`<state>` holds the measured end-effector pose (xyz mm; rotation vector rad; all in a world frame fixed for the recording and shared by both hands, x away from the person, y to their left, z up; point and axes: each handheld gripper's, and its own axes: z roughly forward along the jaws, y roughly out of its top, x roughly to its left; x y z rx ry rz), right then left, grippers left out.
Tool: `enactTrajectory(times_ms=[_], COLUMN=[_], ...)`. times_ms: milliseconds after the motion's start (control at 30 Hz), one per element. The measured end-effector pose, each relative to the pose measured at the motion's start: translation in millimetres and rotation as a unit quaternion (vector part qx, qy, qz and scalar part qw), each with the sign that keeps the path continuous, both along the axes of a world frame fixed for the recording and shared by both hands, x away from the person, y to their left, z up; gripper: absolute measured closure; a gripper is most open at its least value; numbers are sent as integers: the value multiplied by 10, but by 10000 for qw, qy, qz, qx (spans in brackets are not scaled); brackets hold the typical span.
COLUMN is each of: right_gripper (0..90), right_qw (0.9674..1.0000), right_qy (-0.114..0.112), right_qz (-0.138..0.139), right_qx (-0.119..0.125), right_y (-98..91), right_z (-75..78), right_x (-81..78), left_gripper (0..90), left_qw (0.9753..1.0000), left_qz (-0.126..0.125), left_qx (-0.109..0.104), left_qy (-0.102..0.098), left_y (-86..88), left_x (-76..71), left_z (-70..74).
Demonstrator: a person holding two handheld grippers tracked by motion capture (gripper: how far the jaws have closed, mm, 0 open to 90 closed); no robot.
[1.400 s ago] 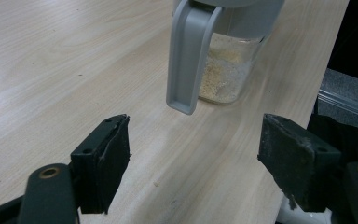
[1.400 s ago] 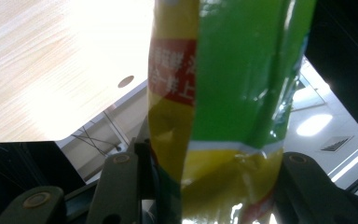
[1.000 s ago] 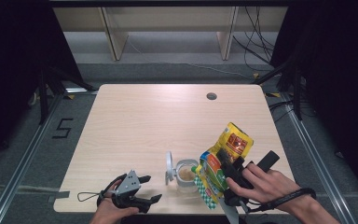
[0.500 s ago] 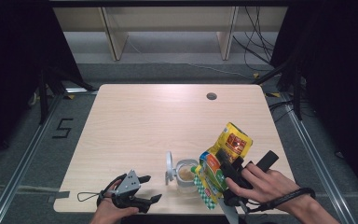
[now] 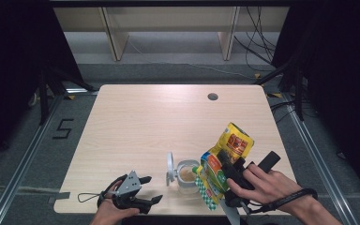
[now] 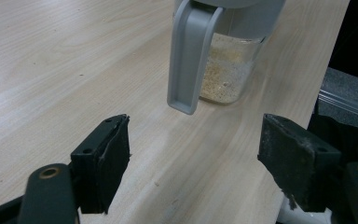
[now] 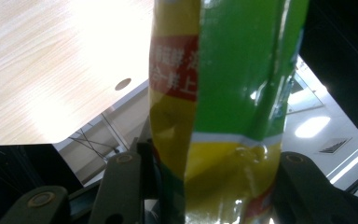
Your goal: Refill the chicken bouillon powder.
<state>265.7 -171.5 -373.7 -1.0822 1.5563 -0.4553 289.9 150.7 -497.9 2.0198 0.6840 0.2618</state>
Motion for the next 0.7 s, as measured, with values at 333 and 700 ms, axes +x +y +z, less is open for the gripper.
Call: enactTrajectory(times_ms=[333, 700], right_gripper=[605, 606], right_qw=[10000, 10000], right_qy=[-16, 16], right_qz=[24, 9], right_qx=[12, -25], right_y=[-1, 8], right_z=[-2, 1], right_x=[-5, -5], left_gripper=[243, 244], left_qw=[10000, 9999], left_qz=[-21, -106], left_qx=[-4, 65], left_qy=[9, -103], left_y=[1, 14], left_x=[3, 21], left_z=[0, 8])
